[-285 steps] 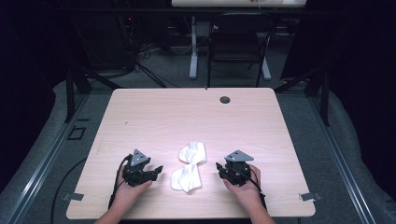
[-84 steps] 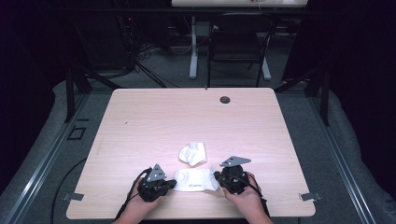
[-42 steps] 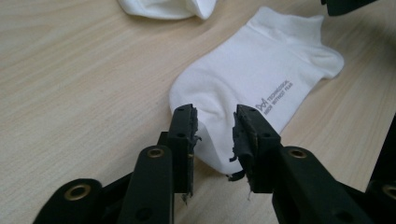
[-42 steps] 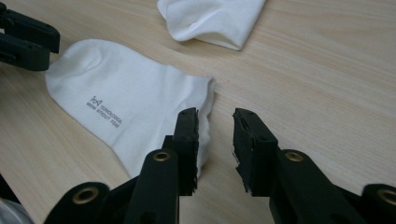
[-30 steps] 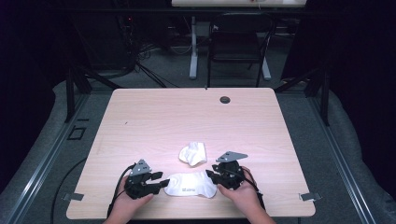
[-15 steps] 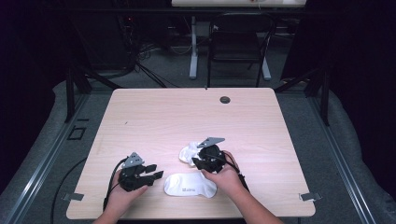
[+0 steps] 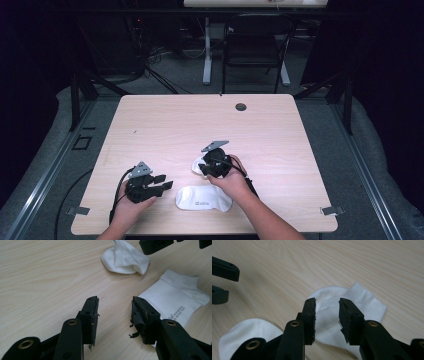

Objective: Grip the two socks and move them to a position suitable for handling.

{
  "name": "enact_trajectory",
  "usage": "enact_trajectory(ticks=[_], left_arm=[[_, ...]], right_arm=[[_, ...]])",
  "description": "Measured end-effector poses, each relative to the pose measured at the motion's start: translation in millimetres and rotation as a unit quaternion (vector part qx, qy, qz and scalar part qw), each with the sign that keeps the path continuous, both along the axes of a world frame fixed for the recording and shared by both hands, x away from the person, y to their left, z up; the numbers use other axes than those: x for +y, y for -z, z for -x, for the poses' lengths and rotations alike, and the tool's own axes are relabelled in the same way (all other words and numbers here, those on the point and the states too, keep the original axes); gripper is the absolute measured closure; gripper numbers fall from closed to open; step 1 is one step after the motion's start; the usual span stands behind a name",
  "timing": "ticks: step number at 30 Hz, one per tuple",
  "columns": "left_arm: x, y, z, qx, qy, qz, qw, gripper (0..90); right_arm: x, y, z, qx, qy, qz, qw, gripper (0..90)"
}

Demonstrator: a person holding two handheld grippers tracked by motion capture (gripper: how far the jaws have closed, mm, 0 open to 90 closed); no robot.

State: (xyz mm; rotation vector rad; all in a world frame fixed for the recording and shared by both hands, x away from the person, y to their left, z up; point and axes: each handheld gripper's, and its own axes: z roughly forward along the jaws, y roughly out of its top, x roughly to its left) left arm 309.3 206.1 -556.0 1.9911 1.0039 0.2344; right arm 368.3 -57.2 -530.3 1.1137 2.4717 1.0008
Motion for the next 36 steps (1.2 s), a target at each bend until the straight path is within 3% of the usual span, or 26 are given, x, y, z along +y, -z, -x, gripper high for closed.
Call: enact_trajectory(ticks=[4, 17, 23, 25, 27, 29, 33, 36], left_arm=[[0.9, 0.4, -0.8, -0.001, -0.001, 0.000, 1.0000, 56.3], [1.3, 1.3, -0.4, 0.002, 0.002, 0.000, 1.0000, 56.3], [1.8, 1.4, -0.4, 0.003, -0.001, 0.001, 1.0000, 56.4], [1.8, 1.6, -0.6, 0.003, -0.001, 0.001, 1.0000, 56.3], [1.6, 1.8, -0.6, 0.003, 0.000, 0.001, 1.0000, 56.3], [1.4, 1.9, -0.5, 0.003, 0.002, -0.001, 1.0000, 56.3], [0.6, 2.5, -0.5, 0.004, 0.001, -0.001, 1.0000, 56.4], [0.7, 2.4, -0.6, 0.003, 0.002, -0.001, 1.0000, 56.4]], right_arm=[[7.7, 4.2, -2.2, 0.003, -0.003, 0.003, 1.0000, 65.5], [20.2, 25.6, -7.9, 0.012, -0.005, 0.054, 0.9985, 66.4], [20.3, 34.4, -7.5, 0.014, -0.007, 0.071, 0.9973, 72.6], [20.9, 35.3, -7.0, 0.012, 0.003, 0.063, 0.9979, 77.4], [19.4, 33.7, -7.9, 0.016, 0.002, 0.071, 0.9973, 81.4], [18.7, 34.5, -8.0, 0.021, 0.009, 0.058, 0.9980, 83.8], [17.3, 32.1, -7.4, 0.040, 0.010, 0.049, 0.9979, 85.1], [17.9, 29.4, -4.3, 0.040, 0.005, 0.040, 0.9984, 85.5]])
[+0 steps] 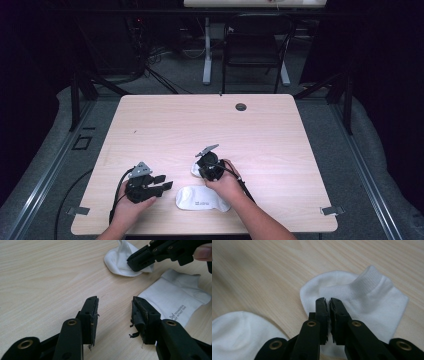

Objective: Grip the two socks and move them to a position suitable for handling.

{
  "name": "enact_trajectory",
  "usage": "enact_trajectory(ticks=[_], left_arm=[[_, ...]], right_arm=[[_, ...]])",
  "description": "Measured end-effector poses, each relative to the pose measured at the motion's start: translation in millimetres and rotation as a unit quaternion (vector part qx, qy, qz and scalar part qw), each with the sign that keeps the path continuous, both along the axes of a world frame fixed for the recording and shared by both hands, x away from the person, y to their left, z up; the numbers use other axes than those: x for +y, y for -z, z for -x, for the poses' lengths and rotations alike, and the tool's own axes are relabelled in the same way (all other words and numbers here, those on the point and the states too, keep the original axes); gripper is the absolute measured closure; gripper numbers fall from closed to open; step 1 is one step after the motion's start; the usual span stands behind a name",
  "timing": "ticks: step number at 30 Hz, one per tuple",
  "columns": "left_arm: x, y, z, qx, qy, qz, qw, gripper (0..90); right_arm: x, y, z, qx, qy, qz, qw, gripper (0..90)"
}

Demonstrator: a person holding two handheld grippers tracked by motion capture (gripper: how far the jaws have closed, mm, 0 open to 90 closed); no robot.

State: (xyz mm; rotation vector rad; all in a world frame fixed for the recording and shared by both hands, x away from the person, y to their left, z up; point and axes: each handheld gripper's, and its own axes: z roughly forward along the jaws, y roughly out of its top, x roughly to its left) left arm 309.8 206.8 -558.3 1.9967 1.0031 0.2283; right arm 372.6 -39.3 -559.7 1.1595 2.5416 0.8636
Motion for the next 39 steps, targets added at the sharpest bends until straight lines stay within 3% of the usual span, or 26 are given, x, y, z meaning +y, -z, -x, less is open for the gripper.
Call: enact_trajectory(ticks=[8, 16, 23, 31, 39], left_arm=[[-2.0, 0.4, -0.3, -0.001, 0.000, -0.003, 1.0000, 56.3], [-11.6, -0.8, -6.0, 0.001, -0.006, 0.000, 1.0000, 56.4], [-22.3, -8.7, -18.4, -0.006, -0.001, -0.015, 0.9999, 56.8], [-44.4, -2.7, -34.0, -0.009, 0.004, -0.020, 0.9998, 57.0], [-52.7, 6.6, -41.6, -0.002, 0.006, -0.031, 0.9995, 58.5]], right_arm=[[1.0, -13.7, 12.3, -0.019, -0.020, -0.014, 0.9995, 85.9], [-3.9, -26.9, 18.3, -0.038, -0.021, -0.038, 0.9983, 86.0], [-10.7, -35.0, 21.3, -0.047, -0.017, -0.054, 0.9973, 86.0], [-20.2, -41.5, 22.7, -0.055, -0.014, -0.064, 0.9963, 86.0], [-27.0, -40.5, 23.7, -0.058, -0.008, -0.065, 0.9962, 85.9]])
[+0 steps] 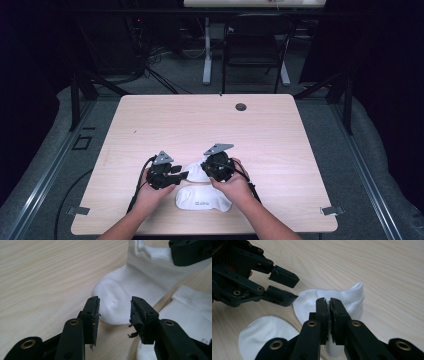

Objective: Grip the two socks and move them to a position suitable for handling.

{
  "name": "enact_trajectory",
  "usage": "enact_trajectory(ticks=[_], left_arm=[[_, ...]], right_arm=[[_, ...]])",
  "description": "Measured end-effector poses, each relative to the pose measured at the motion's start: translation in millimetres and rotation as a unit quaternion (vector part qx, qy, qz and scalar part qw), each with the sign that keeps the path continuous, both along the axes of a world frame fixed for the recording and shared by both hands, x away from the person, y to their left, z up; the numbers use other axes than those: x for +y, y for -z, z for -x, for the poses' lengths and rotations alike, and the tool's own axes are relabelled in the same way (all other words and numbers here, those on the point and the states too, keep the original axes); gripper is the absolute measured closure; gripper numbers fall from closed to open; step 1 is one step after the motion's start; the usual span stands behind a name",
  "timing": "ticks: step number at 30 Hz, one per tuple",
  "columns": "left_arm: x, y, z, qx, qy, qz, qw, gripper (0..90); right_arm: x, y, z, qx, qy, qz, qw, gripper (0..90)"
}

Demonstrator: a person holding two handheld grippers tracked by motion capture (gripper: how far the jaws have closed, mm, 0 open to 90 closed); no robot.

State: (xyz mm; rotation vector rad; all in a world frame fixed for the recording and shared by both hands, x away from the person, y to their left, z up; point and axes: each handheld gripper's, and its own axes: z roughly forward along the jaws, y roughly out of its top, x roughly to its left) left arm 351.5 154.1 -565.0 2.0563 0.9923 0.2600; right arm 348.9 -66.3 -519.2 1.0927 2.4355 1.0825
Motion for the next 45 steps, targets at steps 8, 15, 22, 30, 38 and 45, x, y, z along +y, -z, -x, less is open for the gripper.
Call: enact_trajectory(ticks=[8, 15, 22, 30, 38, 45], left_arm=[[-7.3, 7.3, -3.3, 0.002, 0.001, -0.010, 0.9999, 60.8], [-10.0, 11.2, -3.9, 0.002, 0.001, -0.024, 0.9997, 64.1], [-12.2, 15.5, -2.8, -0.003, -0.001, -0.044, 0.9990, 73.6], [-14.8, 15.6, -0.6, -0.004, 0.003, -0.046, 0.9989, 84.3], [-13.4, 15.1, -2.1, 0.000, -0.003, -0.046, 0.9990, 87.2], [-10.3, 15.0, -3.9, 0.002, -0.008, -0.043, 0.9990, 87.5]], right_arm=[[-6.2, 1.8, 0.8, -0.001, 0.007, -0.005, 1.0000, 85.9], [-12.8, 4.3, 1.5, 0.000, 0.014, -0.008, 0.9999, 85.9], [-19.2, 5.6, 2.8, 0.003, 0.019, -0.011, 0.9997, 85.9], [-28.2, 7.6, 3.8, 0.004, 0.029, -0.013, 0.9995, 85.9], [-40.0, 10.5, 4.6, 0.007, 0.042, -0.013, 0.9990, 85.9], [-49.7, 14.2, 5.0, 0.009, 0.052, -0.008, 0.9985, 85.9]])
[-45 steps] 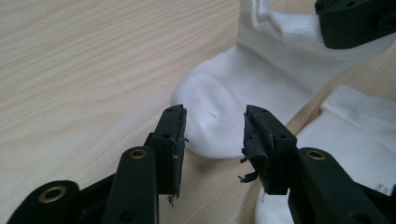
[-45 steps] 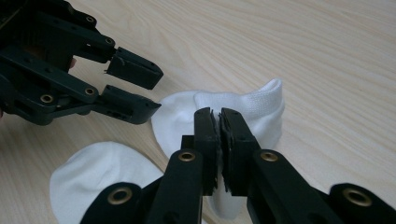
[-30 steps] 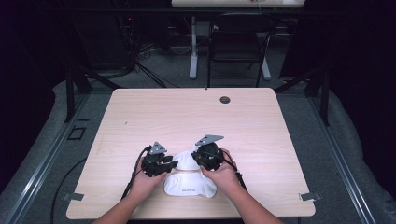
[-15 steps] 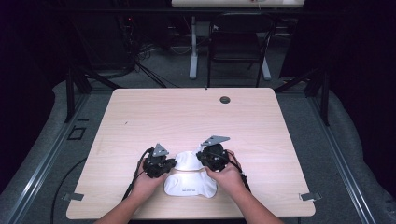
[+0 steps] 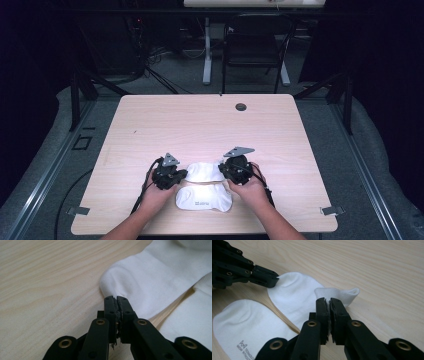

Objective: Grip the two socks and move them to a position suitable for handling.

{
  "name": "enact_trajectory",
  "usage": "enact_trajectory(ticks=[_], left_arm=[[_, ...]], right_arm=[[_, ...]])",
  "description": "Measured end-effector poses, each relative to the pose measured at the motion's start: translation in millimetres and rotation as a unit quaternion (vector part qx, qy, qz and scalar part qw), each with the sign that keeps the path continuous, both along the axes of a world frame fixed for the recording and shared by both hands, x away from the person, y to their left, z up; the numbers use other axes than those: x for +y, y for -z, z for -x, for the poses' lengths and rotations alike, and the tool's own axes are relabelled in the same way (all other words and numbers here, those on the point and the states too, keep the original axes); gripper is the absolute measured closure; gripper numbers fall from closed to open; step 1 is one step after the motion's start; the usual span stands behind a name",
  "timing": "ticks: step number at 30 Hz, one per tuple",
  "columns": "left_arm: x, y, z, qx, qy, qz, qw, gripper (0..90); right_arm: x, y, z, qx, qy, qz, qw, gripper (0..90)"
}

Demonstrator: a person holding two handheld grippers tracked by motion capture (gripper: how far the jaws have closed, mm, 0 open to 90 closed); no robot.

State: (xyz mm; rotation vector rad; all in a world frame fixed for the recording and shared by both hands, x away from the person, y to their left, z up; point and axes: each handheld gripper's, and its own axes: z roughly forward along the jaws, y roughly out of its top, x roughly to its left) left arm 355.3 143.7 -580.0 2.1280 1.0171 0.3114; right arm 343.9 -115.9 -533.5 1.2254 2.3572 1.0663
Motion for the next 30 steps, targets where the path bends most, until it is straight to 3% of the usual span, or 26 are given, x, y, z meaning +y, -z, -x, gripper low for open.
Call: enact_trajectory(ticks=[13, 30], left_arm=[[4.5, 0.0, 1.7, 0.007, -0.001, 0.006, 1.0000, 87.6], [10.7, 0.7, 5.1, 0.006, -0.007, 0.009, 0.9999, 87.7]], right_arm=[[-12.4, 16.6, 2.4, 0.019, 0.017, 0.008, 0.9996, 86.1], [-15.8, 33.6, -8.4, 0.037, 0.040, 0.008, 0.9985, 86.4]])
